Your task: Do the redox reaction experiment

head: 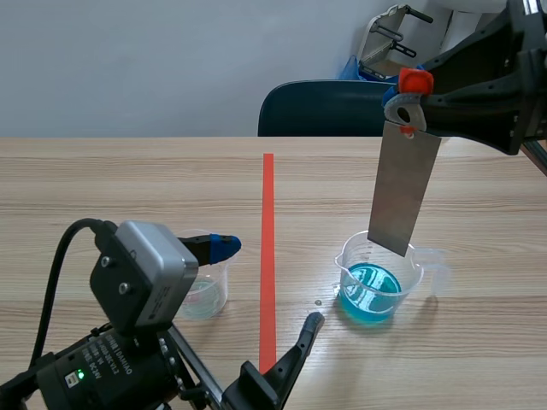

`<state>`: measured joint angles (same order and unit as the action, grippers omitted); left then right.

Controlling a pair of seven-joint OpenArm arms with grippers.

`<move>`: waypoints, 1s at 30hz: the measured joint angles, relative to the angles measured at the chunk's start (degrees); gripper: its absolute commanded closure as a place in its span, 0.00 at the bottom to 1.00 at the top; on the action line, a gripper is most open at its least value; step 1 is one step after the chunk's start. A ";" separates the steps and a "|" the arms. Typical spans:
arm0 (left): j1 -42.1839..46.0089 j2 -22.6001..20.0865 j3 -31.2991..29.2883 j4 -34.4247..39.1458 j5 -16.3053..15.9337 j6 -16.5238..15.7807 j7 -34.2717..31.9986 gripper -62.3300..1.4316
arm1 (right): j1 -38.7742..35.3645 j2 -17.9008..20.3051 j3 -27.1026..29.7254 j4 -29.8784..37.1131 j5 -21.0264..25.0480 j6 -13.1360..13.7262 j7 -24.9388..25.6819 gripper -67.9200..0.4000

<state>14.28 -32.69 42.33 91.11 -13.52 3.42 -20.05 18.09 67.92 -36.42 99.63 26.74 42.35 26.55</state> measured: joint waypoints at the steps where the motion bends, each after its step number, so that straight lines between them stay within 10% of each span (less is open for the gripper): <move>1: 0.00 0.00 0.00 0.00 0.00 0.00 0.00 0.00 | 0.00 0.00 0.00 0.00 0.00 0.00 0.00 0.98; 30: 0.00 0.00 0.00 0.00 0.00 0.00 0.00 0.00 | 0.02 -0.35 0.00 0.00 -1.18 -0.02 -0.02 0.98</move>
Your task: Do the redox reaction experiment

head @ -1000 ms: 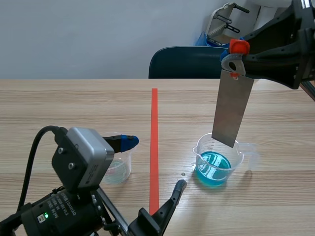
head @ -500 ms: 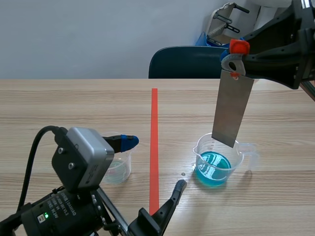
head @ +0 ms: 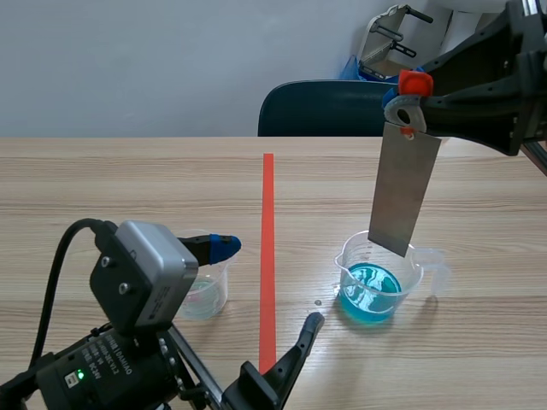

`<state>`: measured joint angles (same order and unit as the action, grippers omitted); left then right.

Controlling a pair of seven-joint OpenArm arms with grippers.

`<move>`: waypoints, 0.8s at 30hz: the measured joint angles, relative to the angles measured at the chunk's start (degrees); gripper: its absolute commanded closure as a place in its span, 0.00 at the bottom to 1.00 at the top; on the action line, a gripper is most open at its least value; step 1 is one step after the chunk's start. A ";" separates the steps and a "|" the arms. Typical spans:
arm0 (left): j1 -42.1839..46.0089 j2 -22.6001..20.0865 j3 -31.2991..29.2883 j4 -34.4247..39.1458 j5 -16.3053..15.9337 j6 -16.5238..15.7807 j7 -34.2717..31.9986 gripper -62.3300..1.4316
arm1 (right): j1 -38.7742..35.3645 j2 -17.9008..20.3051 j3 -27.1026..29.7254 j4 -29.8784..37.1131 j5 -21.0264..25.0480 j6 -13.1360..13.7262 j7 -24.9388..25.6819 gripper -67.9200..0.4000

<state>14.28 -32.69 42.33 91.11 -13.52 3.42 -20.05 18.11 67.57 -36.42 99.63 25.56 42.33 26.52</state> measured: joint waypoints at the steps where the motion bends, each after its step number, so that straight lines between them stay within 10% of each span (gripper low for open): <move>1: 0.00 0.00 0.00 0.00 0.00 0.00 0.00 0.00 | 0.00 -0.48 0.00 0.00 -1.01 0.00 -0.07 0.98; 24: 0.00 0.00 0.00 0.00 0.00 0.00 -0.02 0.00 | -3.89 -6.23 0.09 0.00 -8.50 0.02 -3.08 0.98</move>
<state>14.28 -32.69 42.33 91.11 -13.52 3.42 -20.08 14.22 61.34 -36.34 99.63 17.06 42.35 23.44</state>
